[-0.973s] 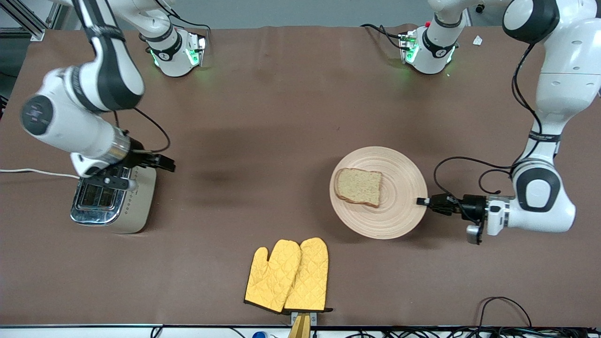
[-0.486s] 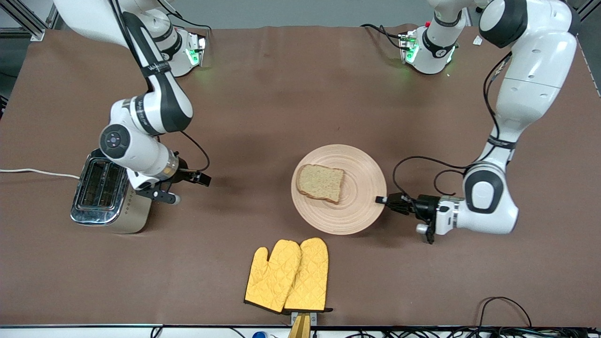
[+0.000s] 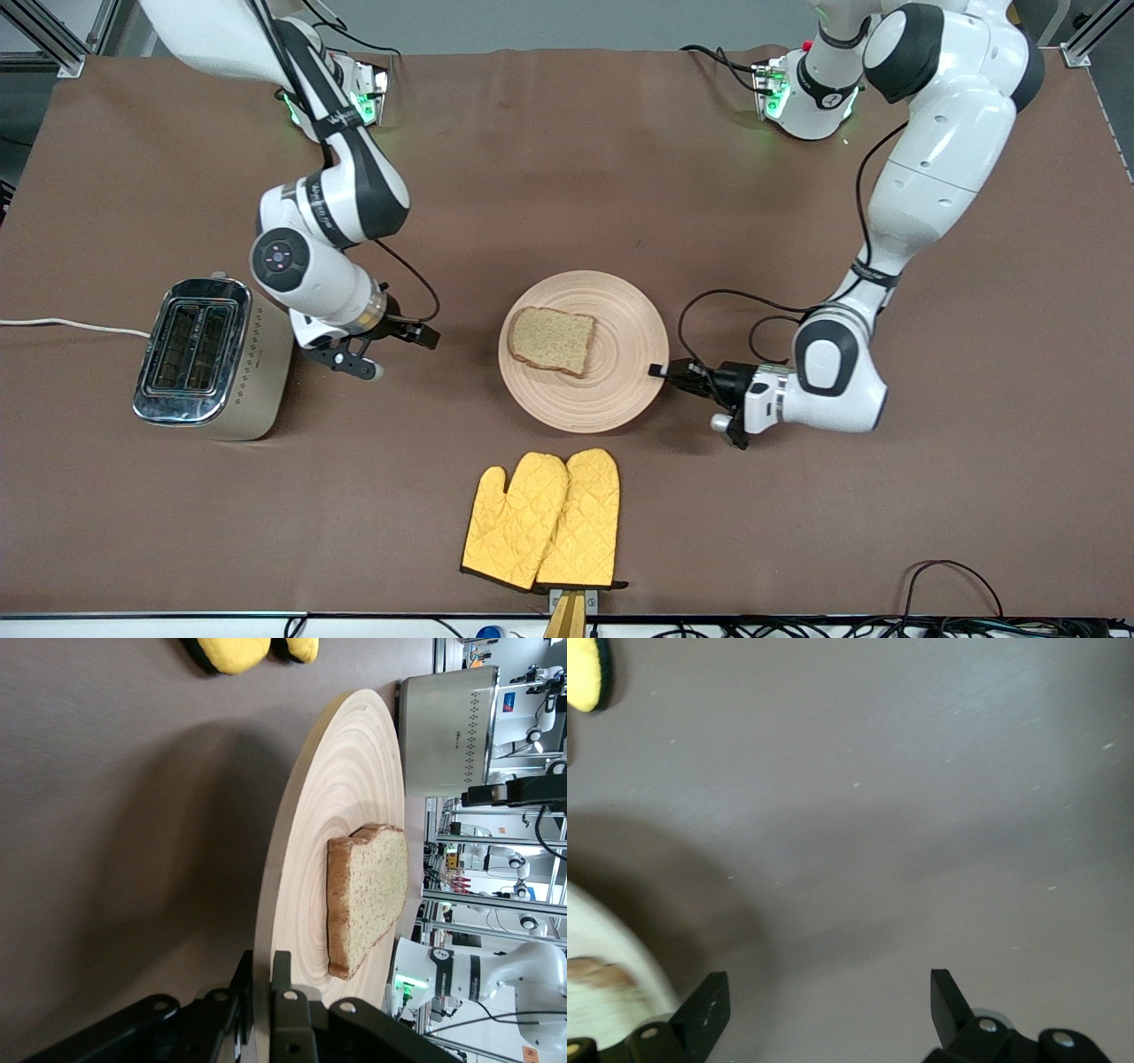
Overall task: Move plate and put bread in toaster
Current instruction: 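Slide the plate toward the table middle while the right gripper approaches, then release the plate with the left gripper while the right gripper lowers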
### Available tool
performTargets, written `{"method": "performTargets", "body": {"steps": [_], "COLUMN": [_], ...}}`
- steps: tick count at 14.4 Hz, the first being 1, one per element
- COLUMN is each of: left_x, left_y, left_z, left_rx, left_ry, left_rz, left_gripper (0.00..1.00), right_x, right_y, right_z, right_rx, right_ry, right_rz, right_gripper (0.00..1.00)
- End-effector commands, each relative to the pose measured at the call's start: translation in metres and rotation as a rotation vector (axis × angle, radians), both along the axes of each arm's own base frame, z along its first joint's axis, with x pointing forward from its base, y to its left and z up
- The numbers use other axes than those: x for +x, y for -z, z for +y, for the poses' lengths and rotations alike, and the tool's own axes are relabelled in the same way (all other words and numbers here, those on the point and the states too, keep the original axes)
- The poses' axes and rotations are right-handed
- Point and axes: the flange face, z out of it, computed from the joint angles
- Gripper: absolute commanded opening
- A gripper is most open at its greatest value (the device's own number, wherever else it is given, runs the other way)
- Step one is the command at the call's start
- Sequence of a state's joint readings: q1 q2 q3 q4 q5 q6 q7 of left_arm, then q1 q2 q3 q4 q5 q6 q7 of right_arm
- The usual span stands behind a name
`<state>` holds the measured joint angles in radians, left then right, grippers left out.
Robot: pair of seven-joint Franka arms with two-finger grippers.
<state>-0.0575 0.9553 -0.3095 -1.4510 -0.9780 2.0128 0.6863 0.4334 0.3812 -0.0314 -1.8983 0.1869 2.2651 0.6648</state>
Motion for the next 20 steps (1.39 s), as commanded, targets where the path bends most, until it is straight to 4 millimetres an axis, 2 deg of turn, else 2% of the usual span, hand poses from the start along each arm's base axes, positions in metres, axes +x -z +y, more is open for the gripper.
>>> {"method": "performTargets", "body": {"steps": [1, 4, 6, 7, 8, 9, 10, 13, 15, 17, 20], "left_x": [-0.007, -0.015, -0.019, -0.019, -0.018, -0.015, -0.009, 0.018, 0.035, 0.051, 0.069], "left_y": [0.006, 0.029, 0.028, 0.029, 0.027, 0.022, 0.018, -0.016, -0.050, -0.063, -0.102], "left_z": [-0.027, -0.033, -0.043, -0.042, -0.042, -0.039, -0.032, 0.001, 0.016, 0.054, 0.106], "left_rx": [-0.014, 0.000, -0.004, -0.006, -0.008, -0.010, -0.012, 0.023, 0.090, 0.203, 0.340], "left_ry": [-0.032, -0.033, -0.028, -0.031, -0.036, -0.054, -0.070, -0.167, -0.198, -0.233, -0.300], "left_rz": [-0.002, 0.014, 0.019, 0.021, 0.019, 0.029, 0.027, 0.070, 0.064, 0.044, 0.010], "left_gripper": [0.00, 0.00, 0.04, 0.16, 0.33, 0.75, 0.99, 1.00, 1.00, 1.00, 1.00], "right_x": [0.011, 0.008, 0.005, 0.002, -0.003, -0.011, -0.017, -0.036, -0.046, -0.048, -0.049], "right_y": [0.025, 0.036, 0.037, 0.038, 0.038, 0.038, 0.039, 0.046, 0.056, 0.065, 0.066], "right_z": [0.023, 0.044, 0.048, 0.050, 0.060, 0.073, 0.082, 0.111, 0.124, 0.128, 0.128], "right_rx": [0.001, -0.014, -0.020, -0.027, -0.029, -0.033, -0.039, -0.060, -0.104, -0.140, -0.159], "right_ry": [0.074, 0.115, 0.147, 0.166, 0.169, 0.169, 0.178, 0.169, 0.106, 0.064, 0.044], "right_rz": [-0.004, 0.018, 0.029, 0.043, 0.047, 0.050, 0.054, 0.062, 0.042, 0.027, 0.025], "right_gripper": [1.00, 0.99, 0.97, 0.97, 0.95, 0.94, 0.92, 0.84, 0.78, 0.72, 0.61]}}
